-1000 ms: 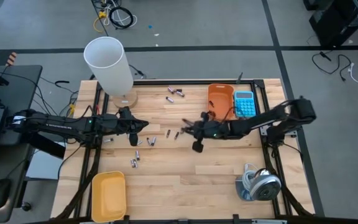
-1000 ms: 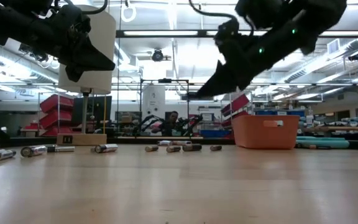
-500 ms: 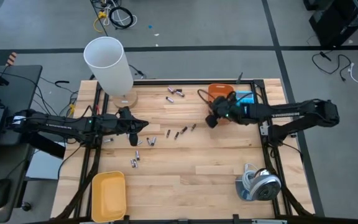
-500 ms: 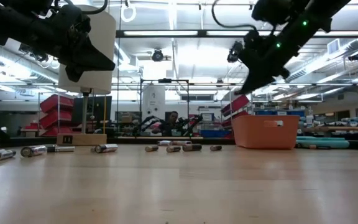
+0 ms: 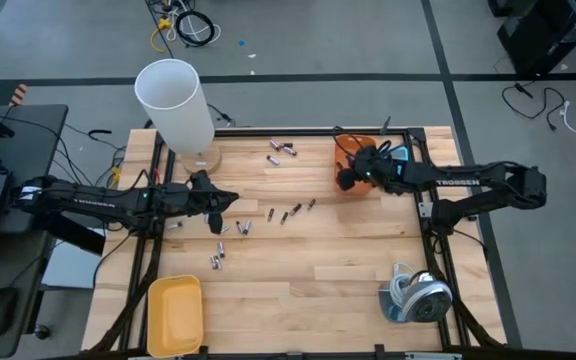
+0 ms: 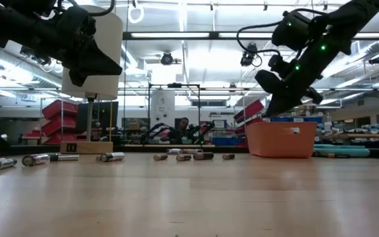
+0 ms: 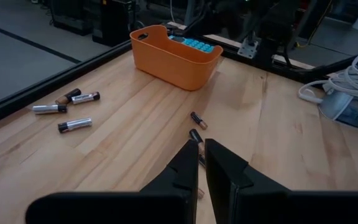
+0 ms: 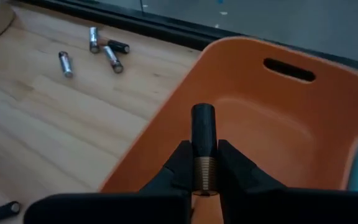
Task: Sort batteries
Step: Put the black battery into the orange bin
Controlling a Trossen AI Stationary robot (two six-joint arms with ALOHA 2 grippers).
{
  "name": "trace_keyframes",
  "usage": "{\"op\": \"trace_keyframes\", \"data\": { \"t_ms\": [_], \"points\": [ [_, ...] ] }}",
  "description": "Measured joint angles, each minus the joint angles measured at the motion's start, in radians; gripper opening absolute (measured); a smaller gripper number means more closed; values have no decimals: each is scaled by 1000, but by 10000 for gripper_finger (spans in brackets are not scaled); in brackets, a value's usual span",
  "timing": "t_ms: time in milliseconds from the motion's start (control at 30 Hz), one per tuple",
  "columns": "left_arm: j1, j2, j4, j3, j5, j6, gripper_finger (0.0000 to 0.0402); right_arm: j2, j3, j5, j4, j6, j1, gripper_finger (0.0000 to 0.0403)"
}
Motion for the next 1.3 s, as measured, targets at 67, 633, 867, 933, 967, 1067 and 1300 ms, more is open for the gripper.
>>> {"op": "trace_keyframes", "data": {
  "t_ms": [67,633,867,933,967,1067,1300],
  "points": [
    [0,0,0,0,-2,2,30,0,-12,0,13,11,-1,35],
    [0,0,0,0,-18,4,30,0,-66,36,17,31,-40,38],
    [0,0,0,0,-19,4,30,0,-69,37,14,45,-40,48],
    [0,0,0,0,-19,4,30,0,-69,37,14,44,-40,48],
    [0,0,0,0,-19,4,30,0,-69,37,14,44,-40,48],
    [0,0,-1,0,-19,4,30,0,-69,37,14,44,-40,48],
    [0,0,-1,0,-19,5,30,0,-69,38,14,44,-40,49]
  ]
}}
